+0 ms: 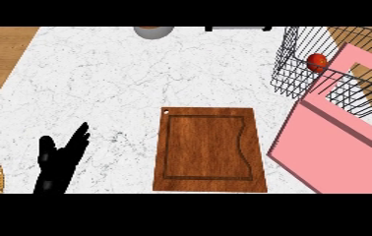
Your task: Pick the tomato from the cutting board and place it in the basket
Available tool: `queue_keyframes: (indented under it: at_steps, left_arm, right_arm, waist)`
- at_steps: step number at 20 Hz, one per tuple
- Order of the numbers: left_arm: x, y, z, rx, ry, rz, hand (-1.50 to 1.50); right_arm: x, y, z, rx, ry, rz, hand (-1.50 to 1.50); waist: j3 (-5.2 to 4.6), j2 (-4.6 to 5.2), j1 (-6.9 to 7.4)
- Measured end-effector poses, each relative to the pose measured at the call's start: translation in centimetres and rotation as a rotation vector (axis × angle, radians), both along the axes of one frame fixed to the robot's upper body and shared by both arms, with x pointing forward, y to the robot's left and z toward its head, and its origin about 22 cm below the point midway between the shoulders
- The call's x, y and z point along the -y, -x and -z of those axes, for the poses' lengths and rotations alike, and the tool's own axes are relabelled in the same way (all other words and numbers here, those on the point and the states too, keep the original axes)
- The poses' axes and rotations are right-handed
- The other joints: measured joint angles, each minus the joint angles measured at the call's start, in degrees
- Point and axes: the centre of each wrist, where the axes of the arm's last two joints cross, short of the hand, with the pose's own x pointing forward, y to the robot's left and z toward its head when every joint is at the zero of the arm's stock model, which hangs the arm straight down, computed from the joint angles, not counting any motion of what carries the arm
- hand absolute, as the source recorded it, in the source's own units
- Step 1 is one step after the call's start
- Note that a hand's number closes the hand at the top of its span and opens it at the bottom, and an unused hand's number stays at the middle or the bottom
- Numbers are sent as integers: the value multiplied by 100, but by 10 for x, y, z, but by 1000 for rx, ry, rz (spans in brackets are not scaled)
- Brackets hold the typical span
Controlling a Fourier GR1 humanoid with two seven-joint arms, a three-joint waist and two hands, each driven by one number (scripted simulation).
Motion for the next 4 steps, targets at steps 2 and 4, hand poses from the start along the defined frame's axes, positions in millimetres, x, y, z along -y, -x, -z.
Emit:
queue_keyframes:
  at_steps: [2,4]
  left_arm:
    - [1,1,1,2,2,-3,0]
    - [0,0,0,-10,3,-9,0]
  right_arm:
    - [12,11,-4,22,-17,35,-150]
    - [25,26,-8,21,-24,62,-150]
  waist:
    - [0,2,-4]
    - [-1,-4,-27]
